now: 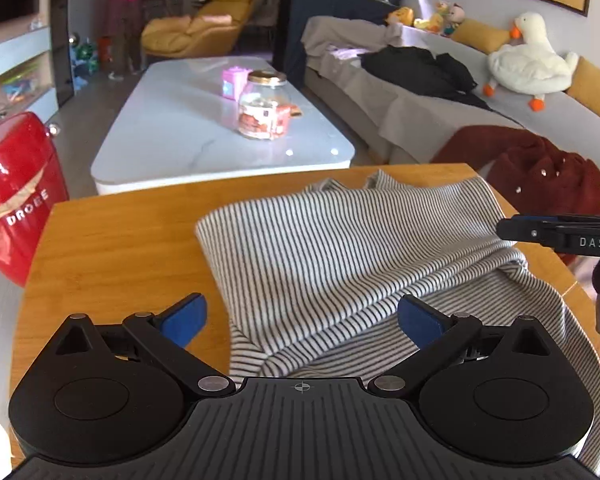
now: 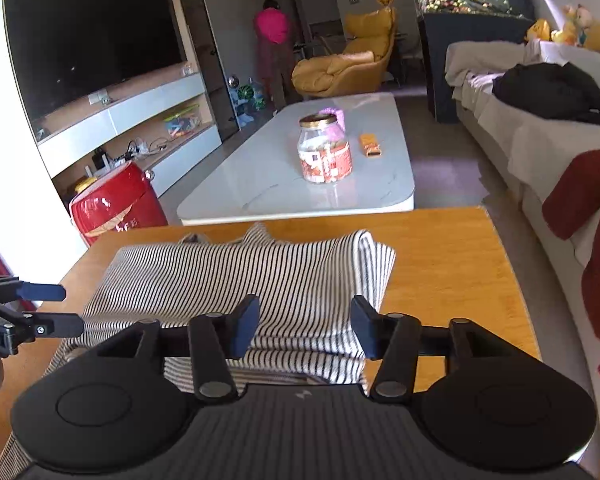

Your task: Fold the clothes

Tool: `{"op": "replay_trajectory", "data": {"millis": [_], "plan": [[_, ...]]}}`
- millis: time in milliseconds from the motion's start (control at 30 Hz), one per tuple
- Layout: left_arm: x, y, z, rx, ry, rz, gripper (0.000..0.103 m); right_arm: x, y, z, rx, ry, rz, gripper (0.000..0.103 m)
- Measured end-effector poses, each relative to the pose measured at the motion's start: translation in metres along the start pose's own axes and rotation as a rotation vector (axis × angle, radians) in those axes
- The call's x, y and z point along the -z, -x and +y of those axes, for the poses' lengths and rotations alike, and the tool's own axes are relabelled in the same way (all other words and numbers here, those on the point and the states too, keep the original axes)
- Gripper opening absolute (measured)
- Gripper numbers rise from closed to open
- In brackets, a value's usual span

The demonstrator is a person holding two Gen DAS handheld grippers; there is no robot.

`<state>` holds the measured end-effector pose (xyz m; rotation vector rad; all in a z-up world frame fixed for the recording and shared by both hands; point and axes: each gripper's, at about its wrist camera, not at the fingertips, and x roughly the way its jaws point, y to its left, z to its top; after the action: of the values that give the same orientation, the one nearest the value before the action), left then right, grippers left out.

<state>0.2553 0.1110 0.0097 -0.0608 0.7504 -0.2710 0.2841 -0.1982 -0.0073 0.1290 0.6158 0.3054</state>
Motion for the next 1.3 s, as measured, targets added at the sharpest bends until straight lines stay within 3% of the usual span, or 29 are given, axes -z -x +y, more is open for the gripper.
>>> {"op": "replay_trajectory", "data": {"millis": [133,167,200,267,300,467,600,700,800,867,967,1033,1133,1200,1267,1300], "plan": [[-0.004,0.006,0.001,0.048,0.061,-0.003,0.103,-0.008,-0.027,-0.006,0.038,-0.043,0.038,0.063],[-0.004,0.006,-0.002,0.05,0.057,-0.004,0.103,-0.005,-0.037,-0.006,0.036,-0.057,0.073,0.053],[-0.004,0.006,-0.007,0.051,0.048,-0.007,0.103,-0.005,-0.037,-0.002,0.044,-0.042,0.07,0.028],[-0.003,0.006,-0.015,0.064,0.029,-0.015,0.103,-0.005,-0.033,0.006,0.064,-0.004,0.052,0.008],[-0.003,0.006,-0.019,0.077,0.021,-0.02,0.103,-0.007,-0.028,0.006,0.055,-0.013,0.04,0.004],[-0.009,-0.005,-0.03,0.156,0.026,-0.022,0.103,-0.007,-0.015,-0.001,0.059,-0.02,0.055,0.004],[-0.003,-0.034,-0.018,0.178,0.123,0.057,0.103,0.0,-0.016,-0.006,0.081,-0.014,0.098,0.006],[0.005,-0.04,-0.011,0.19,0.134,0.065,0.103,0.002,-0.015,-0.008,0.094,-0.003,0.113,0.014],[0.003,-0.032,-0.013,0.165,0.12,0.06,0.103,-0.006,-0.005,0.0,0.121,0.064,0.058,0.023],[-0.003,-0.025,-0.015,0.14,0.108,0.023,0.103,-0.017,0.002,0.007,0.09,0.089,-0.008,0.034],[-0.012,-0.017,-0.019,0.112,0.095,-0.024,0.103,-0.031,-0.006,0.011,0.011,0.057,-0.032,0.035],[-0.018,-0.023,-0.023,0.107,0.1,-0.028,0.103,-0.033,-0.021,0.012,-0.002,0.04,-0.004,0.035],[-0.021,-0.035,-0.024,0.101,0.11,-0.006,0.103,-0.022,-0.04,0.01,0.107,0.069,0.039,0.036],[-0.022,-0.042,-0.024,0.096,0.117,0.01,0.103,-0.012,-0.05,0.007,0.18,0.101,0.062,0.043],[-0.02,-0.046,-0.024,0.096,0.106,0.018,0.103,-0.005,-0.052,0.002,0.148,0.079,0.091,0.04],[-0.02,-0.048,-0.024,0.096,0.099,0.02,0.103,-0.004,-0.05,0.001,0.117,0.081,0.093,0.025]]}}
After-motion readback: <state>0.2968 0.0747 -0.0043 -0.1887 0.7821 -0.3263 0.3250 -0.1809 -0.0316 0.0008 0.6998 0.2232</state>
